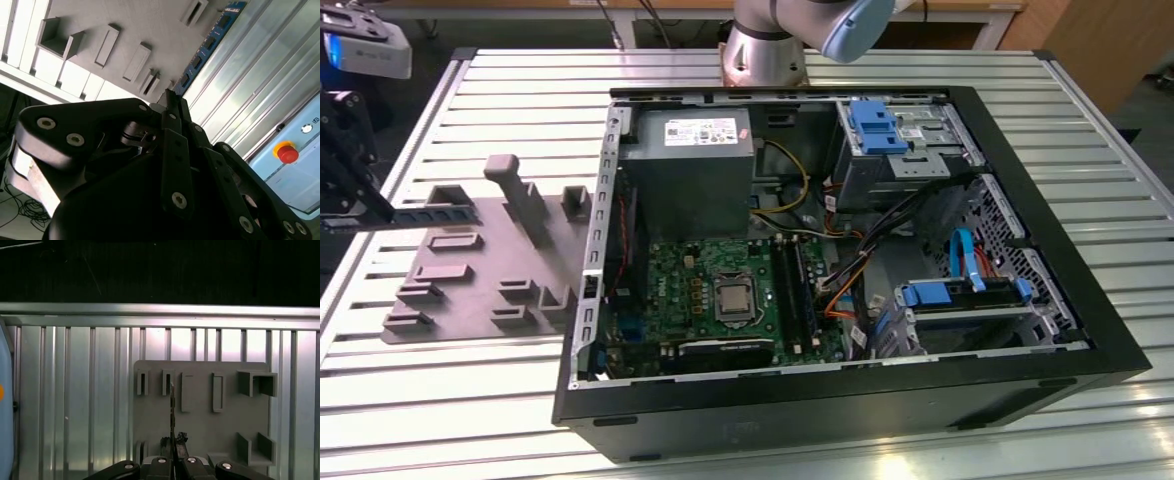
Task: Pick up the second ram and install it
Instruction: 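Pick up the second ram and move it above second insertion slot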
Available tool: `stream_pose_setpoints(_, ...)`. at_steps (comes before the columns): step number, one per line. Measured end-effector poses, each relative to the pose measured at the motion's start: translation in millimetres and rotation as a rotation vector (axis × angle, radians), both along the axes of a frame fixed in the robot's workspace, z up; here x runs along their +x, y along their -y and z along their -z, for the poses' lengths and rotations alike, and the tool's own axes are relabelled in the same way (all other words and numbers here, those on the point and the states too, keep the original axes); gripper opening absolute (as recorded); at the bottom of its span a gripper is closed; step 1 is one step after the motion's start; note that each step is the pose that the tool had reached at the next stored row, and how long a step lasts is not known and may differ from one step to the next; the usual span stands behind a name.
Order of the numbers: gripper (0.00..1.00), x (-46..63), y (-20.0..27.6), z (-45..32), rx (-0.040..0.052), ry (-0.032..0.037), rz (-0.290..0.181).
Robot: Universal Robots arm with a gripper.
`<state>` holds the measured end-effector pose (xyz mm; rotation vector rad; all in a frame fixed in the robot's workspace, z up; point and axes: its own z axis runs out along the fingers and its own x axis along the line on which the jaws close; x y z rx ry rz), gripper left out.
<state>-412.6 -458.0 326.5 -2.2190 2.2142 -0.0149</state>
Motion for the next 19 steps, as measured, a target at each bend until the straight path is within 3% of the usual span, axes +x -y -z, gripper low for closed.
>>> stream_pose_setpoints(19,0.14,0.0,0.0,-27.7,0.0000,-0.0001,0.000)
